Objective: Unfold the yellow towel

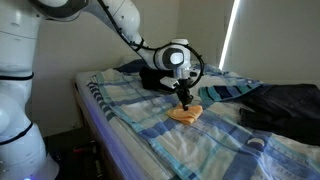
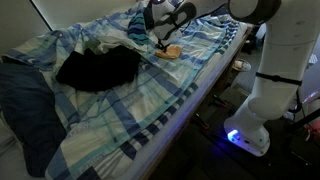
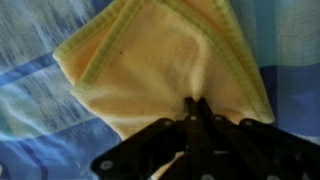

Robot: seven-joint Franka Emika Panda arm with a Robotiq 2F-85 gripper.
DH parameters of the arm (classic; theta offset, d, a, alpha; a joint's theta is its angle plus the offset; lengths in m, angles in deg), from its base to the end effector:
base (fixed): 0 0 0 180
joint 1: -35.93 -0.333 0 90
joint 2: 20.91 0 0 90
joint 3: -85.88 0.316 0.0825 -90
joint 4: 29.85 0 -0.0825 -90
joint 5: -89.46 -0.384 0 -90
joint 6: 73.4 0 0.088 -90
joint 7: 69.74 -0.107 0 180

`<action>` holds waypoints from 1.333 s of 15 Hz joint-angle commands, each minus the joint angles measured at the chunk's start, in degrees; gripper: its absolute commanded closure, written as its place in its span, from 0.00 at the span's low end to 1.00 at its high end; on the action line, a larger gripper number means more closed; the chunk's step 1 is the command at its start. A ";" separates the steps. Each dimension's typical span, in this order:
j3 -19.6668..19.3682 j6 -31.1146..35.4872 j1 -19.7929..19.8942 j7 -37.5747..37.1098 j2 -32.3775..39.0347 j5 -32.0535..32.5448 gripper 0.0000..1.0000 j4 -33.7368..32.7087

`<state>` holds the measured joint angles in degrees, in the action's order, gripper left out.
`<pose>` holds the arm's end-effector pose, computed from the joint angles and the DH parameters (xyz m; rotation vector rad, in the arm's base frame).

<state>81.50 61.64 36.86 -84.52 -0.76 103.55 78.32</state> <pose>0.6361 -0.0594 0.3329 2.9240 -0.2639 0.1959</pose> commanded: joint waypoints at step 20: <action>-5.88 -7.39 6.66 0.45 7.96 -7.95 0.96 -20.56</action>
<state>75.79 56.57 42.24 -84.78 4.40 97.67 62.29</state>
